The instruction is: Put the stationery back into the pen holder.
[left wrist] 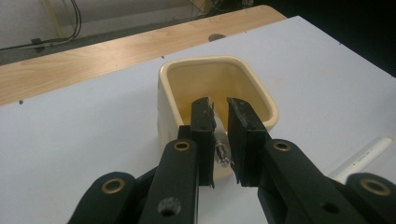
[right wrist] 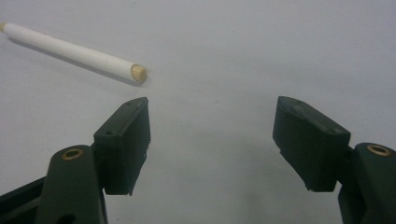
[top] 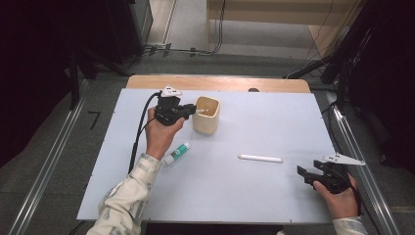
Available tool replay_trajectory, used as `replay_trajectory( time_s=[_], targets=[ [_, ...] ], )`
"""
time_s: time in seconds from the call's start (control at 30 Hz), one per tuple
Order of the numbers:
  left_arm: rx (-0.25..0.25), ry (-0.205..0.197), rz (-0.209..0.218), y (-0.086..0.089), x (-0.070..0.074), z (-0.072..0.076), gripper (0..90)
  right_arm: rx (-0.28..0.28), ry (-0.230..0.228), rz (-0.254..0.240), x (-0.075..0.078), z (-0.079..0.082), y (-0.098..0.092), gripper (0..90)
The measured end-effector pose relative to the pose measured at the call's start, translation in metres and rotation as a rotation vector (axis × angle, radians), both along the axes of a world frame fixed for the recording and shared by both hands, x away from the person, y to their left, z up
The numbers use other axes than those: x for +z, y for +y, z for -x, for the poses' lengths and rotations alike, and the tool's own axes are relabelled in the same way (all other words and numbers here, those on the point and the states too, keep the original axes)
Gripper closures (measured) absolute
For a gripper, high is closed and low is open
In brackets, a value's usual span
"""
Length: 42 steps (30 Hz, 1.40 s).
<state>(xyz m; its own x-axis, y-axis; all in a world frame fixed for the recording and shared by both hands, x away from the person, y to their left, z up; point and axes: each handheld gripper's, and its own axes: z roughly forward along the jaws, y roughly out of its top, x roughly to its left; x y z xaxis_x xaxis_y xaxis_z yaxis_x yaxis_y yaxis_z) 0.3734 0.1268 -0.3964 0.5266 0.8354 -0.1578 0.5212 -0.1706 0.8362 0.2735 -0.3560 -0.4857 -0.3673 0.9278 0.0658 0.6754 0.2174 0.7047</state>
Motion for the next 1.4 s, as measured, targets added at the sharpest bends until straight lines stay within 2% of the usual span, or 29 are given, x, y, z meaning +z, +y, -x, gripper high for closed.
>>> replay_trajectory(
  time_s=[0.4, 1.0, 1.4],
  targets=[
    [0.005, 0.005, 0.014, -0.005, -0.002, -0.009, 81.8, 0.001, 0.001, 0.001, 0.000, 0.000, 0.000, 26.4],
    [0.011, 0.013, 0.012, -0.013, -0.008, -0.018, 80.9, 0.000, 0.004, -0.002, 0.000, 0.000, 0.000, 26.3],
    [0.030, -0.016, 0.029, -0.009, -0.005, -0.012, 69.4, 0.000, -0.001, 0.000, 0.000, 0.000, 0.000, 26.4]
  ],
)
